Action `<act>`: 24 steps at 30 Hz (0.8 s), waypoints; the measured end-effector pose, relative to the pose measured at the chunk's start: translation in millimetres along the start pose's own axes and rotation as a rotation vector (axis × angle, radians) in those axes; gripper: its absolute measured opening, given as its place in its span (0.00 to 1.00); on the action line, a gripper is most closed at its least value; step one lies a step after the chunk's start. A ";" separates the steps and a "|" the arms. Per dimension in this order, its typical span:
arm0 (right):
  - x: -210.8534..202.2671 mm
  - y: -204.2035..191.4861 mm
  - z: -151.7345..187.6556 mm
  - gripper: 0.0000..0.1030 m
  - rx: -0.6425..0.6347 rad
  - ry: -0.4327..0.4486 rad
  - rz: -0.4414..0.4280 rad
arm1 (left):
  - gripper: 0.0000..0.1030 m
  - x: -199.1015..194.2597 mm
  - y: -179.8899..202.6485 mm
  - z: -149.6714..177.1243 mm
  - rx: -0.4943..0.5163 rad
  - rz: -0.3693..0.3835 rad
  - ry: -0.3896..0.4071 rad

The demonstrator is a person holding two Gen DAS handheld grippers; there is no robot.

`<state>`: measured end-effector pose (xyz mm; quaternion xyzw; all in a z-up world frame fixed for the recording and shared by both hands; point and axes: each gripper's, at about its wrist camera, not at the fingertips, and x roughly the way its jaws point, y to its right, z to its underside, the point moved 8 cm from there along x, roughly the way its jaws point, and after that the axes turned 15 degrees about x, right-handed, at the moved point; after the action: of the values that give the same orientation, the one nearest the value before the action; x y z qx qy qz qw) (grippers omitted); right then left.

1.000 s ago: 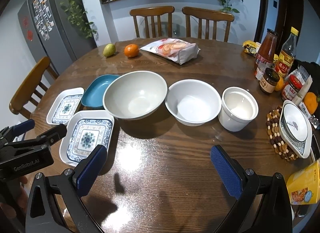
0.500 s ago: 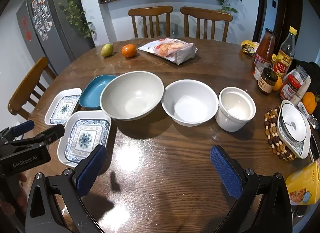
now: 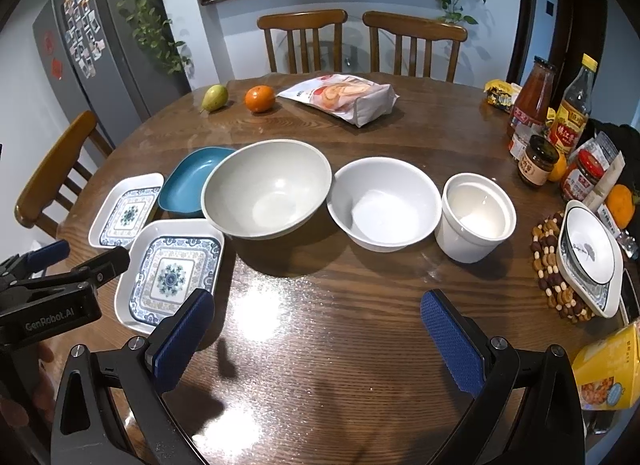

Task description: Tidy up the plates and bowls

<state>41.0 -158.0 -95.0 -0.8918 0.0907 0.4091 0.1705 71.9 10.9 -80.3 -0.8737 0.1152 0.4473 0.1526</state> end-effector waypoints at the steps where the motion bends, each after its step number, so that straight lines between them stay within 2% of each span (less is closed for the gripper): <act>1: 0.9 -0.3 0.5 1.00 0.001 -0.003 0.001 | 0.99 1.3 -1.8 0.7 -0.003 0.002 -0.003; 4: 7.7 -4.6 4.4 1.00 0.006 -0.020 -0.006 | 0.99 6.2 -6.8 4.3 -0.023 0.028 -0.013; 8: 22.3 -11.4 15.7 1.00 0.038 -0.092 -0.066 | 0.99 17.8 -17.3 14.6 -0.089 0.114 -0.035; 10: 34.3 -16.9 25.2 1.00 0.070 -0.159 -0.120 | 0.99 24.1 -23.3 20.8 -0.100 0.106 -0.054; 13: 47.2 -25.3 36.7 0.99 0.069 -0.203 -0.139 | 0.97 30.9 -29.8 28.8 -0.101 0.097 -0.070; 17: 57.9 -44.4 44.7 0.86 0.033 -0.232 -0.166 | 0.88 46.5 -38.7 40.3 -0.116 0.111 -0.111; 19: 63.8 -52.3 45.6 0.84 0.025 -0.247 -0.178 | 0.83 54.0 -39.9 45.5 -0.111 0.119 -0.134; 21: 69.7 -59.9 46.0 0.79 0.013 -0.251 -0.182 | 0.69 61.8 -38.7 48.1 -0.100 0.135 -0.150; 23: 75.9 -66.2 46.7 0.69 0.002 -0.258 -0.185 | 0.62 67.8 -37.3 49.3 -0.081 0.140 -0.159; 24: 78.5 -67.8 46.8 0.67 -0.001 -0.264 -0.186 | 0.58 70.0 -37.2 49.3 -0.079 0.146 -0.160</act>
<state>79.6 -79.3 -167.5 -0.8349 -0.0158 0.5052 0.2179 87.7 59.0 -158.6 -0.8299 0.1482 0.5297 0.0934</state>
